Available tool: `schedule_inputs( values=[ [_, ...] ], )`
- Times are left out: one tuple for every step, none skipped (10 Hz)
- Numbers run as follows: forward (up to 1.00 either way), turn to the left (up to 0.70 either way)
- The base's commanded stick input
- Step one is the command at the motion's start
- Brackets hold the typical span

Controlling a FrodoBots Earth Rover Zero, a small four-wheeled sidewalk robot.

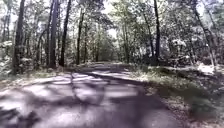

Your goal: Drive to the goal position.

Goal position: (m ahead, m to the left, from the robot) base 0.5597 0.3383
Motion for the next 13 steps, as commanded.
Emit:
schedule_inputs(
  values=[
    [0.45, 0.00],
    [0.45, 0.00],
    [0.45, 0.00],
    [0.45, 0.00],
    [0.45, 0.00],
    [0.45, 0.00],
    [0.45, 0.00],
    [0.45, 0.00],
    [0.45, 0.00],
    [0.45, 0.00],
    [0.45, 0.00],
    [0.45, 0.00],
    [0.45, 0.00]
  ],
)
